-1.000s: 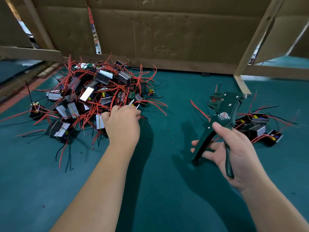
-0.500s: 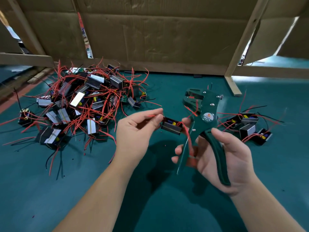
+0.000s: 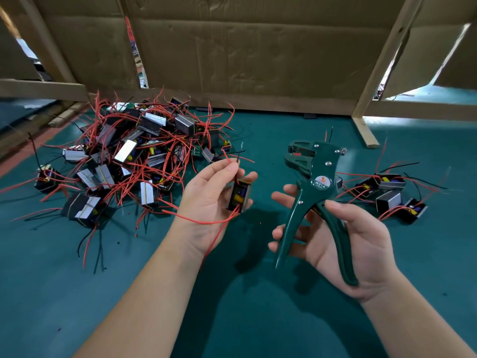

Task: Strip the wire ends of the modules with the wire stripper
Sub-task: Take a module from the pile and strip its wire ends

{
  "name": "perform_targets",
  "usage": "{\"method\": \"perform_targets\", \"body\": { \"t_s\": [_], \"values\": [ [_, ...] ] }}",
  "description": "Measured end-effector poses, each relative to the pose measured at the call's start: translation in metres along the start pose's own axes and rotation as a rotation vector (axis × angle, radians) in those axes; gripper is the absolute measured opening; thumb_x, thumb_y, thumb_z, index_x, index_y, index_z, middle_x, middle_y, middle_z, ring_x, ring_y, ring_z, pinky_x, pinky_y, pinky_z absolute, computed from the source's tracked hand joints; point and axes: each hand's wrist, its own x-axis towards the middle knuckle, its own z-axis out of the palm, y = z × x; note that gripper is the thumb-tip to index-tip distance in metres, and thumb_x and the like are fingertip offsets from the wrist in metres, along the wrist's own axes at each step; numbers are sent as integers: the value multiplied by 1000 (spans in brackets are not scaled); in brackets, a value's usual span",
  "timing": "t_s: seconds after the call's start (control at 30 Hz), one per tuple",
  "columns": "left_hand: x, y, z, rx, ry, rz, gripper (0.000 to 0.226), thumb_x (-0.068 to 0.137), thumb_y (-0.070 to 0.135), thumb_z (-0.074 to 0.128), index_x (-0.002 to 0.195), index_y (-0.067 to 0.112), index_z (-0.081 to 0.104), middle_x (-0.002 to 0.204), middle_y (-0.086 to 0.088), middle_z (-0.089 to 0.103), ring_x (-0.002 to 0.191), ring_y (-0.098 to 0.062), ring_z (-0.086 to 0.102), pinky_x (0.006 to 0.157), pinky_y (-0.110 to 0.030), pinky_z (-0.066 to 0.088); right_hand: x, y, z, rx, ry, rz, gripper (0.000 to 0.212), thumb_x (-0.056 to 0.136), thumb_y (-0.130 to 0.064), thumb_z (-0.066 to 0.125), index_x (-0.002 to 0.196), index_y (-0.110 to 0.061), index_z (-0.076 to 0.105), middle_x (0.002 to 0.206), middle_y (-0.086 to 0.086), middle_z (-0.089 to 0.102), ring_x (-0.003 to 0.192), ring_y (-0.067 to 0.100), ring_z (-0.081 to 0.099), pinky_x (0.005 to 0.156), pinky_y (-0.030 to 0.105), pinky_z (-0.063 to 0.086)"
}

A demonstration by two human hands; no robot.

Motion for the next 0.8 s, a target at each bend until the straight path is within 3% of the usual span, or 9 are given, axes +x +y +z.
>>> {"method": "perform_targets", "body": {
  "t_s": [0.17, 0.23, 0.4, 0.6, 0.8],
  "values": [
    [-5, 0, 2, 110, -57, -8, 10, 69, 23, 65, 68, 22, 74, 61, 5, 63, 65, -11, 66, 62, -41, 58, -1, 0, -1, -7, -94, 55, 71, 61, -29, 80, 123, -2, 59, 110, 25, 62, 79, 39, 63, 75, 54, 52],
    [-6, 1, 2, 179, -64, 18, 11, 70, 25, 65, 70, 23, 76, 59, 6, 62, 59, -6, 60, 61, -36, 58, -1, 0, -1, -19, -119, 103, 70, 62, -30, 80, 123, -2, 59, 100, 23, 63, 78, 38, 63, 75, 53, 52],
    [-4, 3, -3, 427, -25, 196, 20, 86, 13, 62, 71, 19, 74, 57, 5, 60, 49, -7, 52, 48, -17, 47, -3, 3, 2, -78, -176, 193, 65, 66, -29, 78, 121, -1, 59, 95, 24, 61, 78, 41, 63, 76, 55, 51],
    [-1, 2, -10, 606, -51, 377, 19, 90, 9, 62, 78, 23, 68, 60, 8, 57, 58, -13, 46, 54, -26, 42, -2, 8, 3, -162, -164, 164, 57, 68, -31, 80, 112, 0, 61, 90, 25, 60, 74, 40, 64, 73, 53, 52],
    [0, 1, -12, 640, -93, 437, 8, 84, 22, 60, 79, 24, 67, 54, 15, 54, 50, -3, 41, 49, -12, 35, -2, 12, 2, -253, -74, 138, 55, 68, -48, 80, 100, -5, 65, 82, 20, 61, 65, 35, 63, 64, 48, 53]
  ]
}}
